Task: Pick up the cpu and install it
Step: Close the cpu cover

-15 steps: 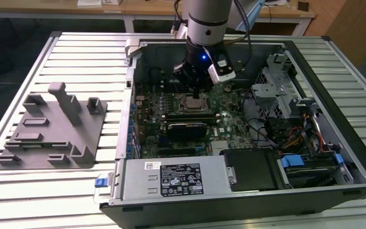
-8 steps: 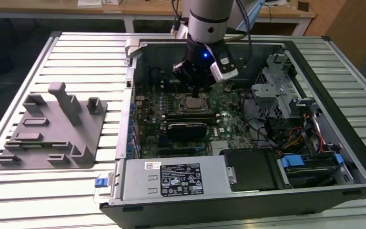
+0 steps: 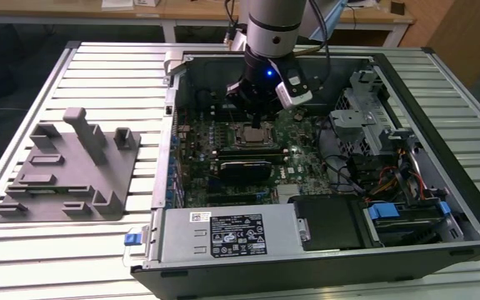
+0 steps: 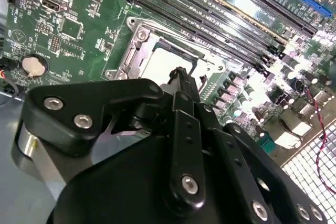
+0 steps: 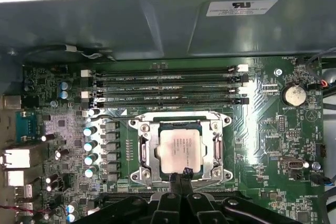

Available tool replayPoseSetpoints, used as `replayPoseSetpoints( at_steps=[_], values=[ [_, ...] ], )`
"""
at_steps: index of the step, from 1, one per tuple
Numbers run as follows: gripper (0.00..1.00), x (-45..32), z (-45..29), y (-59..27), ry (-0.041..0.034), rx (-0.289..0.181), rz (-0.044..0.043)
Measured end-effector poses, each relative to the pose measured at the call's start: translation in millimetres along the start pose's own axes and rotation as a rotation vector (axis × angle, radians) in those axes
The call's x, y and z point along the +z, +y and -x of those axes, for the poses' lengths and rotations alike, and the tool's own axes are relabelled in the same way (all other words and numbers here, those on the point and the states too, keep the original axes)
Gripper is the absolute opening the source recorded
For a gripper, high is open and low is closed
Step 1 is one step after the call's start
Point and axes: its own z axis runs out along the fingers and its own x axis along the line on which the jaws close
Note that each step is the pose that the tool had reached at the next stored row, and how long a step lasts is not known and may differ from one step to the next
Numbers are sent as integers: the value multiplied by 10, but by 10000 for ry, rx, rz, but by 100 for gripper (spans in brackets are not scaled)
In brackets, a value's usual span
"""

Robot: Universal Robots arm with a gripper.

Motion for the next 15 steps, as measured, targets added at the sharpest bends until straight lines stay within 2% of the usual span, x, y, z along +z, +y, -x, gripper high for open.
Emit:
replayPoseSetpoints(
  at_steps=[15],
  values=[
    [11, 15, -31, -1, -31, -36, 6]
  ],
)
